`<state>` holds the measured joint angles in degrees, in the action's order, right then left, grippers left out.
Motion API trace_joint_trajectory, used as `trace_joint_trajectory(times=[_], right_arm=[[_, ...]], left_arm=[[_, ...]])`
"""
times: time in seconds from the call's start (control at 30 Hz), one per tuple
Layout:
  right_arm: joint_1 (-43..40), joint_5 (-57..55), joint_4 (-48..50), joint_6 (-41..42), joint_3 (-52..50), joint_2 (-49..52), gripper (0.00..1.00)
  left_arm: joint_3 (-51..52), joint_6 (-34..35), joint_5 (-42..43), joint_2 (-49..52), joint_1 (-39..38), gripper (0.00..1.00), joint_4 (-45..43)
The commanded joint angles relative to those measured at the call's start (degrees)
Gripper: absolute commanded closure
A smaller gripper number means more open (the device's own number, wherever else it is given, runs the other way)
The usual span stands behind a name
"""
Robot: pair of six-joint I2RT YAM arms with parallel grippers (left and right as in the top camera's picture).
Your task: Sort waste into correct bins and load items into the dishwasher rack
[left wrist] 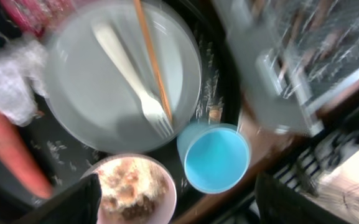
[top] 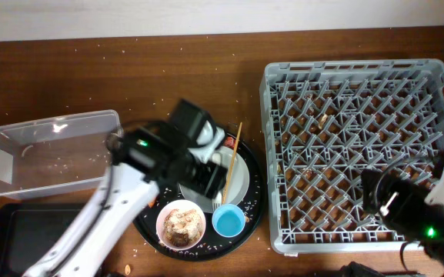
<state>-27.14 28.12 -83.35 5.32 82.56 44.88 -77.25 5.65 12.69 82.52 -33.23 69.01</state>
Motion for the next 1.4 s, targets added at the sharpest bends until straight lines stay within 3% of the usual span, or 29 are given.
trace_joint_trajectory(times=[0.0,0.17,0.27,0.4,0.53,0.6,0.63,0.67,0.73,0.77,0.8,0.87,0.97,1.03,1.1,1.23,1.37], right_arm=[[-0.22,2.14,-0.81,-0.83,-0.04,-0.81,0.01],[-0.2,2.56,-1.49,-0.83,-0.28,2.1,0.01],[-0.2,3.19,-2.43,-0.85,-0.28,2.91,0.01],[-0.2,3.17,-5.44,-0.92,-0.28,2.91,0.01],[-0.2,3.17,-6.47,-2.14,-0.28,2.91,0.01],[-0.2,3.15,-6.49,-2.14,-0.28,2.91,0.01],[-0.2,3.17,-6.51,-2.16,-0.28,2.91,0.01],[-0.2,3.39,-6.88,-2.86,-0.28,2.91,0.01],[0.92,11.52,-8.15,-10.45,-0.28,2.91,0.0],[2.19,15.8,-8.57,-12.72,-0.28,2.91,0.01],[3.8,19.76,-8.63,-12.83,-0.28,2.91,0.02],[6.51,26.47,-8.33,-12.98,-0.28,2.91,0.06],[10.97,43.82,-6.71,-22.1,-0.28,2.91,0.06],[13.38,46.93,-3.52,-22.05,-0.28,2.91,0.06],[16.39,53.77,2.4,-22.69,-0.26,2.91,0.06],[19.63,53.75,11.3,-17.97,-0.26,3.58,0.06],[22.12,53.42,11.91,-17.88,-0.26,6.67,0.1]], left_arm=[[11.56,2.64,-2.49,0.39,-4.26,0.33,-3.26],[23.58,1.6,-8.09,0.42,-14.25,0.4,-17.92],[23.82,1.6,-9.53,1.07,-14.78,0.71,-20.63],[23.82,1.6,-10.4,1.81,-14.75,0.98,-24.52],[22.97,1.62,-9.62,1.77,-14.6,0.99,-24.11],[17.14,1.6,-6.45,0.79,-13.33,1.0,-18.86],[9.42,1.6,-6.23,-0.66,-10.49,1.0,-13.53],[2.95,0.59,-3.21,-1.77,-7.13,1.0,-10.97],[-6.91,-5.44,20.02,-3.17,4.81,1.0,-10.67],[-8.02,-5.75,31.04,-3.17,8.83,1.0,-11.85],[-8.09,-6.4,47.25,-3.13,13.66,1.0,-14.73],[-8.09,-7.43,65.9,-2.82,18.18,1.0,-18.62],[-8.09,-7.45,72.17,-2.82,17.55,1.0,-19.78],[-8.09,-7.43,77.5,-2.82,16.37,1.0,-21.86],[-8.09,-7.37,77.48,-2.82,14.95,1.0,-21.92],[-8.09,-7.43,77.48,-2.82,13.77,1.0,-21.92],[-8.09,-7.43,76.67,-2.82,13.73,1.0,-22.84]])
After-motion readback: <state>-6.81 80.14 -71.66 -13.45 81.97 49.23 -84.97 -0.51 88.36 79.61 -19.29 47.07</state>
